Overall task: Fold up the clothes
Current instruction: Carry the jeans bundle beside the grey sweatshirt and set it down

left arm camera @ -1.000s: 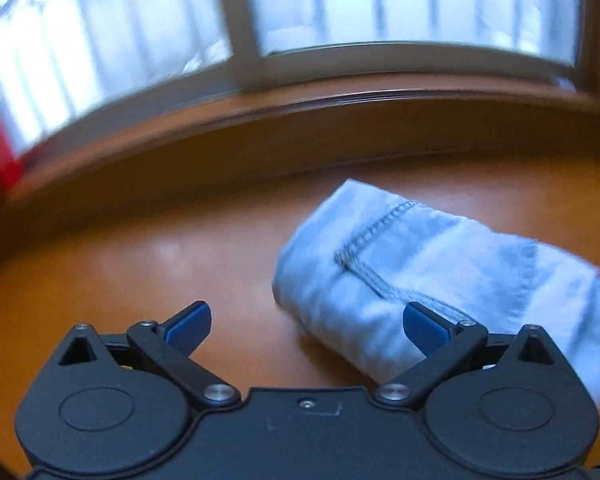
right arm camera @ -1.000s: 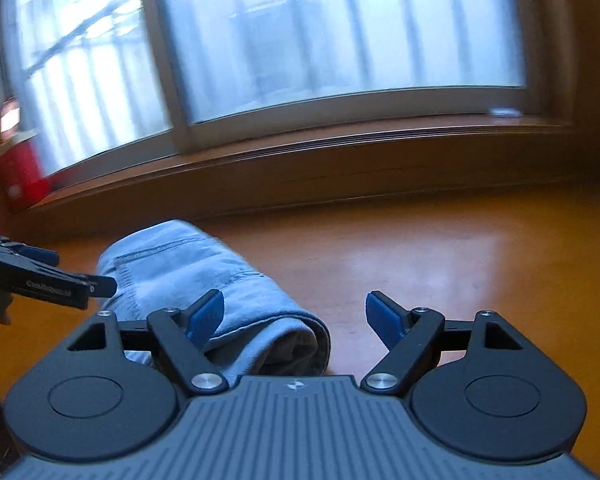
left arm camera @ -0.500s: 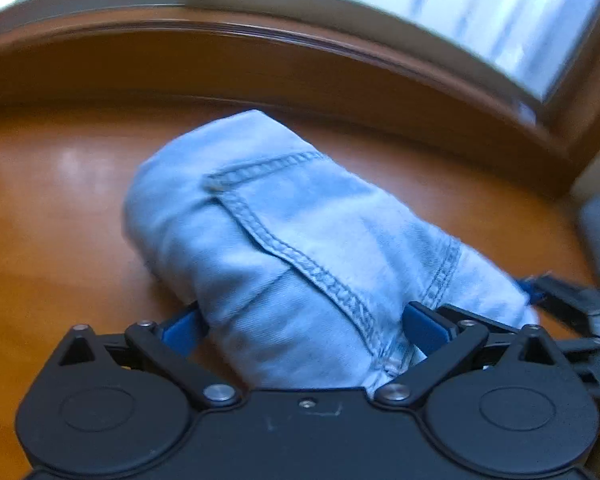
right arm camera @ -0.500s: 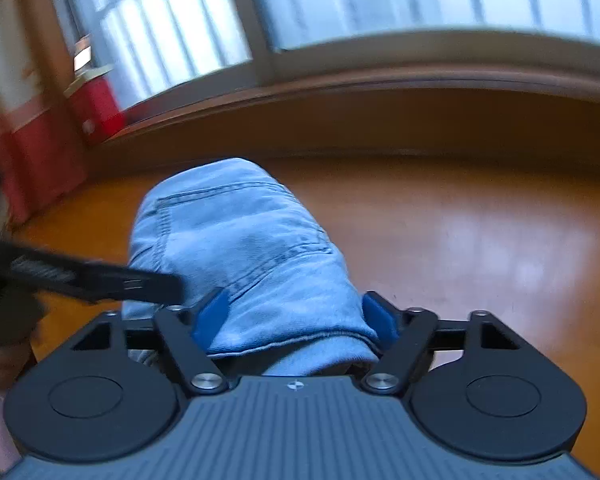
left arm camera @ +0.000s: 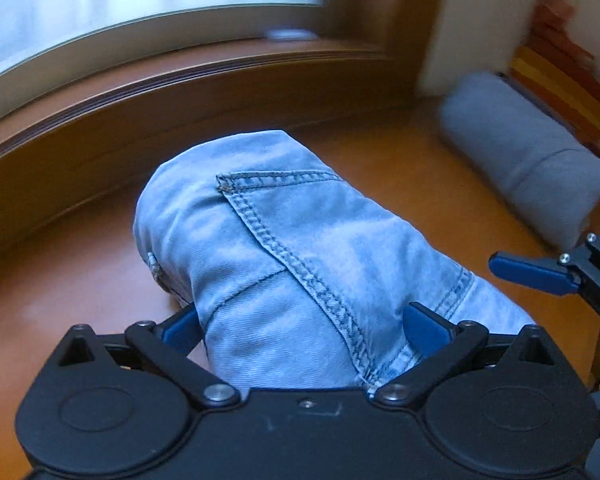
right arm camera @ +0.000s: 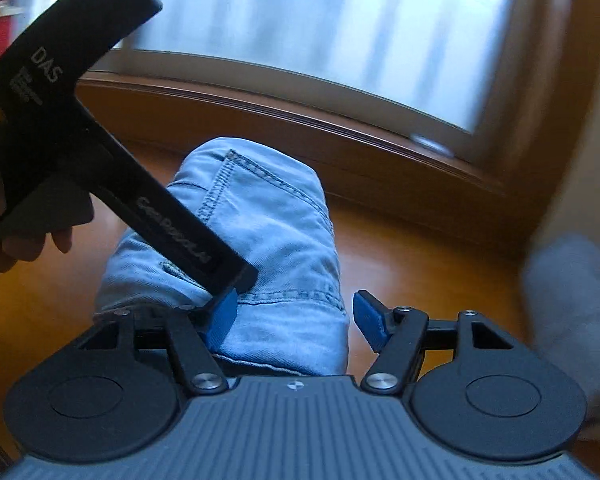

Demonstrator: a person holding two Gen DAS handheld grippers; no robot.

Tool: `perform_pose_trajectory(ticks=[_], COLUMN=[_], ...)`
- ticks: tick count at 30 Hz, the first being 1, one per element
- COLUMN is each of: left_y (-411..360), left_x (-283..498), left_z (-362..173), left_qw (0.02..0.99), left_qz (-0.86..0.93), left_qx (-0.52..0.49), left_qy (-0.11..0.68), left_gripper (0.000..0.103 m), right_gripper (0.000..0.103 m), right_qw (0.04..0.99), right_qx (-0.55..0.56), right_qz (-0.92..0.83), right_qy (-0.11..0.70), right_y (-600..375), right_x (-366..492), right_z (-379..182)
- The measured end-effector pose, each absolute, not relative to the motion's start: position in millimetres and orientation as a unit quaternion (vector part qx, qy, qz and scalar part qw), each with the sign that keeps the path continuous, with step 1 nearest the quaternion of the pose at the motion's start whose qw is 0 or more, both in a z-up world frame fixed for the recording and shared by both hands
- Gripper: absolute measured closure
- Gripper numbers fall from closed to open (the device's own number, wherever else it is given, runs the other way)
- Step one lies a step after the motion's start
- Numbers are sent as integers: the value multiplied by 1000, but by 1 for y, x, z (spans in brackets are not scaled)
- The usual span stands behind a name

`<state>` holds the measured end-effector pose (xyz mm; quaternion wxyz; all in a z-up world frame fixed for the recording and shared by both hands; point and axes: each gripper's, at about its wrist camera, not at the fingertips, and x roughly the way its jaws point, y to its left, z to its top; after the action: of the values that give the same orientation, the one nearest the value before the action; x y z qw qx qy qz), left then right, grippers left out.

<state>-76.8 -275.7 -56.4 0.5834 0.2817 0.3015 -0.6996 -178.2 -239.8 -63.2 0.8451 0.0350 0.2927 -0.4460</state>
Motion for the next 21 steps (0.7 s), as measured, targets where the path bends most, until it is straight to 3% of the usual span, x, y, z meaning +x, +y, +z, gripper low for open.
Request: perform_pose_trajectory(ticks=[6, 10, 17, 21], left_y=[-339, -360, -359, -334], left_x=[-173, -212, -204, -185], left_z=[-66, -68, -66, -51], left_qw=[544, 545, 562, 578], left_qz=[-737, -737, -715, -696], left_qx=[293, 303, 301, 300], left_qy=[274, 261, 286, 304], left_gripper=[0, 0, 0, 0], right_gripper=[36, 38, 38, 26], right_qw=[808, 794, 794, 786], right_qx=[124, 123, 123, 118], right_qz=[-514, -536, -546, -569], right_qy=[261, 258, 236, 209], right_y=[-297, -308, -294, -272], right_x=[-274, -298, -291, -292], right_z=[-64, -69, -69, -51])
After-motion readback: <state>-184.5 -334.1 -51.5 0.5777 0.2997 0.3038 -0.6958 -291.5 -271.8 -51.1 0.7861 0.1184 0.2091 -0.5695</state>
